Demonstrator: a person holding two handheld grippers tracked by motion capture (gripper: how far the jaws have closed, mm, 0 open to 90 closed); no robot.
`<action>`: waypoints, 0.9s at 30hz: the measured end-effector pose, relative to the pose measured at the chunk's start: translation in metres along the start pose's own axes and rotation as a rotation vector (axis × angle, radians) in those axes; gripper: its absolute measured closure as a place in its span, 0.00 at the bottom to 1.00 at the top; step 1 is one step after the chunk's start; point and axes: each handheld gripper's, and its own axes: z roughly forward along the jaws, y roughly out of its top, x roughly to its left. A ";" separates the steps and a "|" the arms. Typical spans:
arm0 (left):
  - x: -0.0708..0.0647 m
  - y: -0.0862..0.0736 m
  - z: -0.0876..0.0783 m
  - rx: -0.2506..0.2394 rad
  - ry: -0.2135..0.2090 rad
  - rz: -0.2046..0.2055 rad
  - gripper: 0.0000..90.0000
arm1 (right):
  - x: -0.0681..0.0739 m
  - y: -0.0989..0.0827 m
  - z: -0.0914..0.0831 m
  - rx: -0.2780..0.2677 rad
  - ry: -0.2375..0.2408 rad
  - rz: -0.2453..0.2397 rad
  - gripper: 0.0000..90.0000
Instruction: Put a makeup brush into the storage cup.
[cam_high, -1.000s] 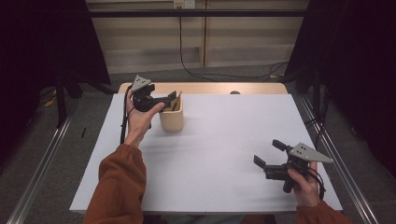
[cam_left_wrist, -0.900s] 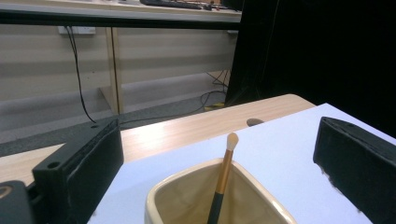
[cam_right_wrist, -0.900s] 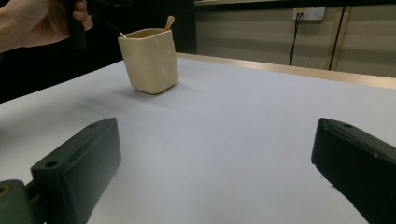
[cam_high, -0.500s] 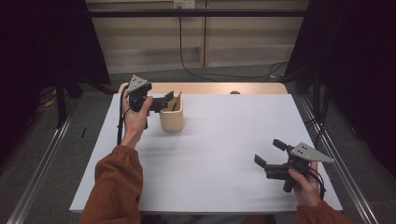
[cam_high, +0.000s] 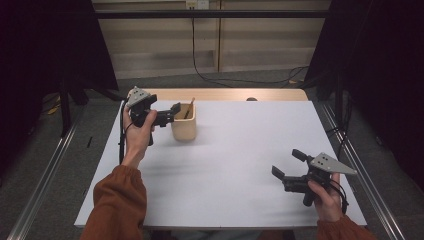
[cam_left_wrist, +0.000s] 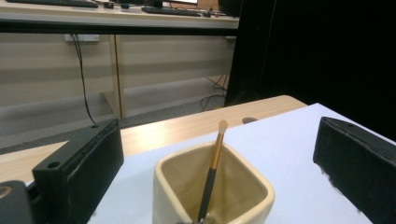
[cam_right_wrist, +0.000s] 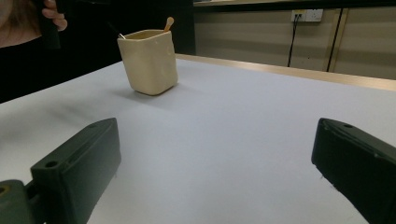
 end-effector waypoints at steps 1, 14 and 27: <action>0.000 -0.001 -0.001 0.002 0.001 0.002 0.02 | 0.000 0.000 0.000 -0.002 -0.002 -0.001 0.00; -0.007 -0.021 -0.019 0.006 -0.017 -0.019 0.02 | 0.000 0.000 0.000 -0.002 0.000 -0.005 0.00; -0.018 -0.025 -0.042 -0.030 -0.030 0.036 0.02 | 0.000 0.000 -0.001 -0.001 -0.005 -0.009 0.00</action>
